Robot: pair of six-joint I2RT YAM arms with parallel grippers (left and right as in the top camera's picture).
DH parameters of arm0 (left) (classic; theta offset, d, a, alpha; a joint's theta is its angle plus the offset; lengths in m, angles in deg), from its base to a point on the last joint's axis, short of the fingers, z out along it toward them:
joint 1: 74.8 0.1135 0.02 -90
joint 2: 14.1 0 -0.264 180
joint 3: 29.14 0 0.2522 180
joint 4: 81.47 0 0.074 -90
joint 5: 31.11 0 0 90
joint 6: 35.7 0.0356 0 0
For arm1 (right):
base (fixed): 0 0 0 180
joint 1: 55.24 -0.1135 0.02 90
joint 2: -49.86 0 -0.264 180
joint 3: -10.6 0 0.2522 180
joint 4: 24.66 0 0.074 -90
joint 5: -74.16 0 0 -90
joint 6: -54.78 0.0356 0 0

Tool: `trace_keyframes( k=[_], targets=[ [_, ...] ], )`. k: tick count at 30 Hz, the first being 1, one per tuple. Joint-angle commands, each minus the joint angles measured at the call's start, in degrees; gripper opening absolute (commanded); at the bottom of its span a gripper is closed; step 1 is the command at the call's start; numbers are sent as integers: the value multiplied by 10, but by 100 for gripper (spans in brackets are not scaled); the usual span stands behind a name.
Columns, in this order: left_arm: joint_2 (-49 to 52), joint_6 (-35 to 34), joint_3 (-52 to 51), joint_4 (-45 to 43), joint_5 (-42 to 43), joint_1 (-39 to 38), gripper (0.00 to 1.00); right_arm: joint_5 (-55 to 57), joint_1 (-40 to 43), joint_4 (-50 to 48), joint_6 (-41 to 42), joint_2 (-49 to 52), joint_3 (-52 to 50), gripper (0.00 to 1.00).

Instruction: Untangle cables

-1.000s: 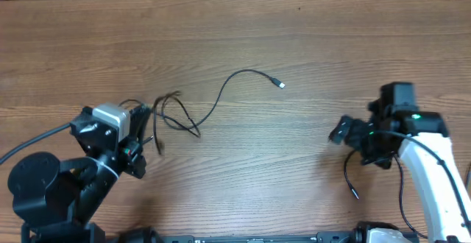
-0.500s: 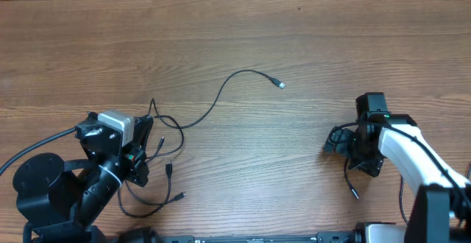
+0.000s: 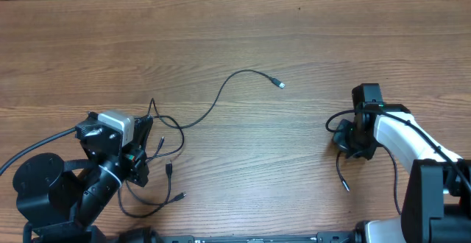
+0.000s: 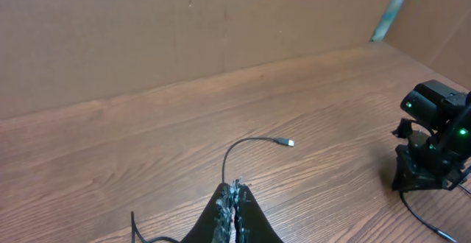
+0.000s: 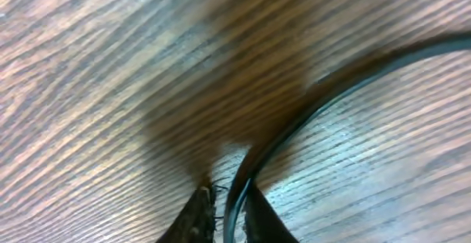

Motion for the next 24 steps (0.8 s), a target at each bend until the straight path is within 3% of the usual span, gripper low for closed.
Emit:
trace_keyframes(
  k=[1, 12, 24],
  targets=[
    [-6, 7, 12, 0, 10, 3, 4, 32, 0, -8, 2, 56, -40, 5],
    [-6, 7, 12, 0, 8, 3, 6, 166, 54, -28, 30, 56, -40, 4],
    [-6, 7, 12, -1, 6, 3, 8, 146, 317, -132, 49, 56, -40, 4]
  ],
)
